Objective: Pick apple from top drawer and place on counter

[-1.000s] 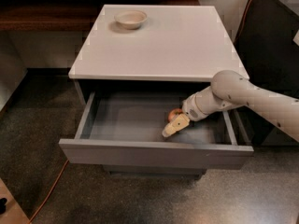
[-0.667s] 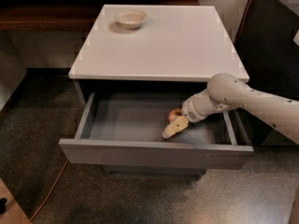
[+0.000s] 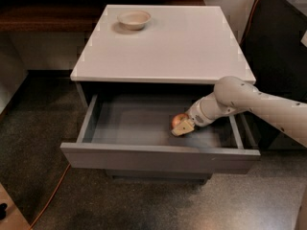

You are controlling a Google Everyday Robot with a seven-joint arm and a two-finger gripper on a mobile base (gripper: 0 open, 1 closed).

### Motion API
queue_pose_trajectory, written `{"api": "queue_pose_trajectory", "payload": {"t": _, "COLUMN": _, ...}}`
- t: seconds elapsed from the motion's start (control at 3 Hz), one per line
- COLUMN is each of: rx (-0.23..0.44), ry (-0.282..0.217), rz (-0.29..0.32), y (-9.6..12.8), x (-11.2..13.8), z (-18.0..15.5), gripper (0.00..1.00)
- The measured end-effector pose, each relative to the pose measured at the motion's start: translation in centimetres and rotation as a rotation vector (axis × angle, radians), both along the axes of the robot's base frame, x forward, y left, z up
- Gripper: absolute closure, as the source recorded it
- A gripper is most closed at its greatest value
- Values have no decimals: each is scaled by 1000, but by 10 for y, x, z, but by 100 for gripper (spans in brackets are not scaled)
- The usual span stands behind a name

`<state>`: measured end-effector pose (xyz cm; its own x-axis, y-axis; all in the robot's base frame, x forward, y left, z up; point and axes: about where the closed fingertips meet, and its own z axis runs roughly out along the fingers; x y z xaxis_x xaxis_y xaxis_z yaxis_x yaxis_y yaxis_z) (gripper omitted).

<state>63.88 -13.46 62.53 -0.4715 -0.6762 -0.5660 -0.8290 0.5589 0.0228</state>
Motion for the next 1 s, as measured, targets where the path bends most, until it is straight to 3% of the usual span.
{"api": "queue_pose_trajectory", "payload": {"t": 0.33, "rx": 4, "ry": -6, "rz": 16, "y": -3, "x": -7, "z": 10, "gripper": 71}}
{"api": "queue_pose_trajectory", "payload": {"t": 0.67, "rx": 29, "ry": -59, "rz": 61, "y": -2, "x": -19, "z": 45, "gripper": 100}}
{"api": "queue_pose_trajectory", "payload": {"t": 1.0, "rx": 60, "ry": -116, "rz": 108, "y": 3, "x": -32, "z": 80, "gripper": 100}}
